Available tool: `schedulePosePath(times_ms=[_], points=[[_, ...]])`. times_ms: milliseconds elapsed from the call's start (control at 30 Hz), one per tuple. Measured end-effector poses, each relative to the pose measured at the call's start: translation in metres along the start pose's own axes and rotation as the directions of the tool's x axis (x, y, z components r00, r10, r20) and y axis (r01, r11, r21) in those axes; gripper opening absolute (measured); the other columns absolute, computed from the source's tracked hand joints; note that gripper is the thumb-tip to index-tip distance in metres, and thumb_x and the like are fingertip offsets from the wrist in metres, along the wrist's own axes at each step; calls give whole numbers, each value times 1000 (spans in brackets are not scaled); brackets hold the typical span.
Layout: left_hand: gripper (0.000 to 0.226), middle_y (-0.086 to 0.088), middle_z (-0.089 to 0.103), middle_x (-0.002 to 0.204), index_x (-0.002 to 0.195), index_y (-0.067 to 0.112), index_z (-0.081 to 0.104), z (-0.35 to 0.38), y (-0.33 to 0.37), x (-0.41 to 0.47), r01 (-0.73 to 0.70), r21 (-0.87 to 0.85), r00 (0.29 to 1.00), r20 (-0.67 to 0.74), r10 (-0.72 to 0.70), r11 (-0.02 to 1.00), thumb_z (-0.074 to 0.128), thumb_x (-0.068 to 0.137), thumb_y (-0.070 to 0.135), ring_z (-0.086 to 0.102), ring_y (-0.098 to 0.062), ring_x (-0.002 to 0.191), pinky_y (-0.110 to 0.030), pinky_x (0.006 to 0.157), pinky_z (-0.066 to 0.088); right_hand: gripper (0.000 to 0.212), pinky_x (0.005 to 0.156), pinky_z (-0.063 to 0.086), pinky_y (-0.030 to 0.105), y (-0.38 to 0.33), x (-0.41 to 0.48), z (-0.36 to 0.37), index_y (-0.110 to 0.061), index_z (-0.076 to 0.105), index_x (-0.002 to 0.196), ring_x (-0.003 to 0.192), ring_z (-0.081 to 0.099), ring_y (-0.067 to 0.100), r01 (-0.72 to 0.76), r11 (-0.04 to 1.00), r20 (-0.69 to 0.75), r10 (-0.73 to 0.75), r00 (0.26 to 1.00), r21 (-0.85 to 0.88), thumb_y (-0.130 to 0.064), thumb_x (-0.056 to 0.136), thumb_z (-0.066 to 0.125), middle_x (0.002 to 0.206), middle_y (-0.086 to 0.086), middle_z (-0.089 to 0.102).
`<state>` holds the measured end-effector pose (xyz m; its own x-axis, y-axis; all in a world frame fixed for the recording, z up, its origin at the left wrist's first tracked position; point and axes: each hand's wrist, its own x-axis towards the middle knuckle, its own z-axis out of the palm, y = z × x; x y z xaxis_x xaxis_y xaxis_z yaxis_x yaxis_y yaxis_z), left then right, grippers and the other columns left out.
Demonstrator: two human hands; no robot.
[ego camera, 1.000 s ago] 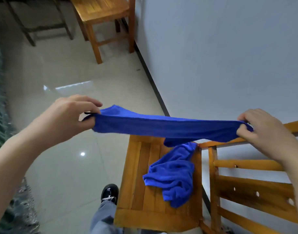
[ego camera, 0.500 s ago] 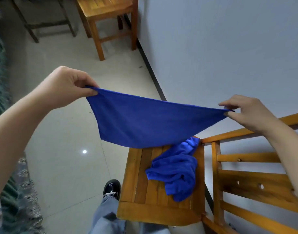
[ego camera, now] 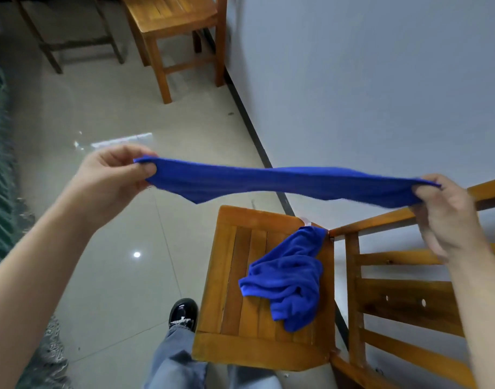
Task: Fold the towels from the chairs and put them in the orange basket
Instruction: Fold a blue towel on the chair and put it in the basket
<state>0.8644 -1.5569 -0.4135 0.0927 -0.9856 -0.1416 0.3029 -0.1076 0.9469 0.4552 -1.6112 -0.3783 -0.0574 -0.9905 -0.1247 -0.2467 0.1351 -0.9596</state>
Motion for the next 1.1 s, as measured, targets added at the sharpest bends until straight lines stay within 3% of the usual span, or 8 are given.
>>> schedulePosePath(times_ms=[100,200,300,367,533,667,767,1100], points=[[53,2,67,55,54,15,72,-5,-39,-31,251,-60,963,-83,-255,966,94,11,39,64,-8,52,-18,53,54,34,56,49,9,30,-32,-4,-24,60,74,61,60,-1,-136,991,23,135,991,19,-52,58,70,60,-11,64],[58,-3,65,53,50,11,69,-10,-79,-71,482,-83,862,-129,-489,872,93,2,34,62,-10,47,-17,47,52,14,52,50,15,67,-62,-5,-14,53,78,59,62,3,-323,944,-2,323,946,-64,-13,91,51,64,-1,65],[28,-11,64,57,51,7,68,-14,-119,-107,642,-115,748,-123,-652,758,93,40,13,62,-13,46,-19,45,52,12,60,48,30,104,-87,-7,-7,54,85,77,63,20,-506,835,-13,515,857,-216,-5,93,45,82,13,64],[24,-14,63,60,57,2,65,-16,-148,-122,715,-116,663,-202,-721,690,64,75,-13,63,-14,47,-21,45,53,12,62,45,30,129,-96,-5,-5,56,87,83,62,22,-581,764,-18,601,799,-280,-7,94,47,90,15,65],[16,-10,65,65,73,1,60,-17,-198,-136,826,-25,533,-289,-796,562,57,82,-12,62,-16,57,-21,50,53,13,57,43,27,170,-101,10,-13,57,83,80,59,17,-665,656,-68,692,719,-357,-11,94,50,97,16,64],[12,-11,64,71,77,2,59,-10,-211,-118,807,-76,532,-339,-776,586,58,84,-8,61,-19,63,-20,51,53,9,76,48,35,183,-85,16,-11,52,101,104,56,28,-695,629,-169,687,707,-350,-17,95,50,110,12,58],[12,-12,62,76,79,4,57,-2,-214,-99,783,-88,563,-323,-761,616,56,86,-6,59,-21,69,-21,53,53,29,87,44,39,187,-66,19,-7,48,122,112,51,31,-664,660,-238,623,745,-351,-18,95,51,115,11,53],[16,-3,65,68,79,10,56,-2,-243,-52,672,-193,602,-420,-679,715,54,88,-3,61,-10,57,-19,50,50,8,54,36,25,213,-9,38,-12,48,99,62,45,14,-519,767,-222,469,855,-377,-18,95,51,73,1,50]])
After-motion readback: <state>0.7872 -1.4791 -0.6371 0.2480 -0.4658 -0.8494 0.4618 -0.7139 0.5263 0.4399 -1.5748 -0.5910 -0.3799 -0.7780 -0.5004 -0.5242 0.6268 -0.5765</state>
